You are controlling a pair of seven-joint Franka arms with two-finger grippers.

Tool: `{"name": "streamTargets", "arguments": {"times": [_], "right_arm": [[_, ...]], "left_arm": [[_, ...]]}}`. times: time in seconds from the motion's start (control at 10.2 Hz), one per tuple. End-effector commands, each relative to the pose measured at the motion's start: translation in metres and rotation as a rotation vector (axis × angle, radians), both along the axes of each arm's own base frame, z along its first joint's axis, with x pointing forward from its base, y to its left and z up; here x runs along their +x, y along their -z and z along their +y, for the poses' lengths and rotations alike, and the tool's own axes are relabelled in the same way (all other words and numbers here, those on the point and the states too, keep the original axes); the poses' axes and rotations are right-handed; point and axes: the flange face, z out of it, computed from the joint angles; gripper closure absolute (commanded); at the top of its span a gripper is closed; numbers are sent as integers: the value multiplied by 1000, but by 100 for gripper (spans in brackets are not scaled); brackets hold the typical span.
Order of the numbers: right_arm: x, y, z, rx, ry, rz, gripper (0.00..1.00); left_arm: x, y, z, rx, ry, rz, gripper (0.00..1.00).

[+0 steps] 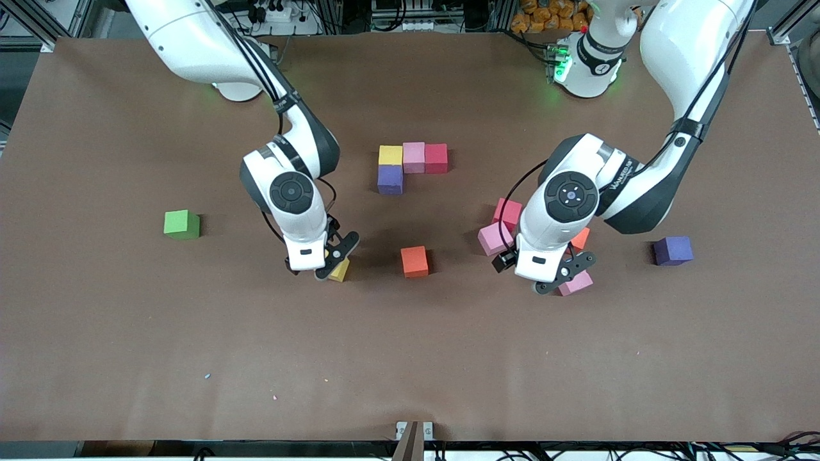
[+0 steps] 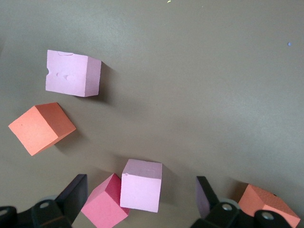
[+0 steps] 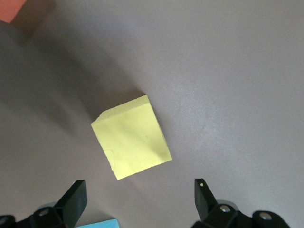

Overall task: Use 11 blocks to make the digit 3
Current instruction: 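Reach the right gripper to the yellow block while the left gripper lowers onto lavender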

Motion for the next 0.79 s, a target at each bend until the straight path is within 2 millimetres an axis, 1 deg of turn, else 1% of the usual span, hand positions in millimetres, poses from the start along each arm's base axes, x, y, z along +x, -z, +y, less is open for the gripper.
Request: {"name": "streamTargets", "arguments": {"times": [0.0,0.2,0.39,0.49,0.59,0.69], "right_arm": [[12,1,-10,-3,-47,3,0],[11,10,-8,8,-67,-2,0],[8,34,-5,24,-79,-8,0],[4,41,-4,37,-86,-20,0],[3,41,-1,43,-93,-26,0],[3,41,0,45,-123,-23,0]], "left_arm": [[-5,-6,2,-8,0,12,0],[-5,-6,3,-8,-2,13,0],[-5,-7,3,-8,-5,12,0],[-5,-10,2,-7,-10,4,0],[-6,-11,2,-7,-8,6,0],[-5,-16,3,-9,-10,-2,0]]}}
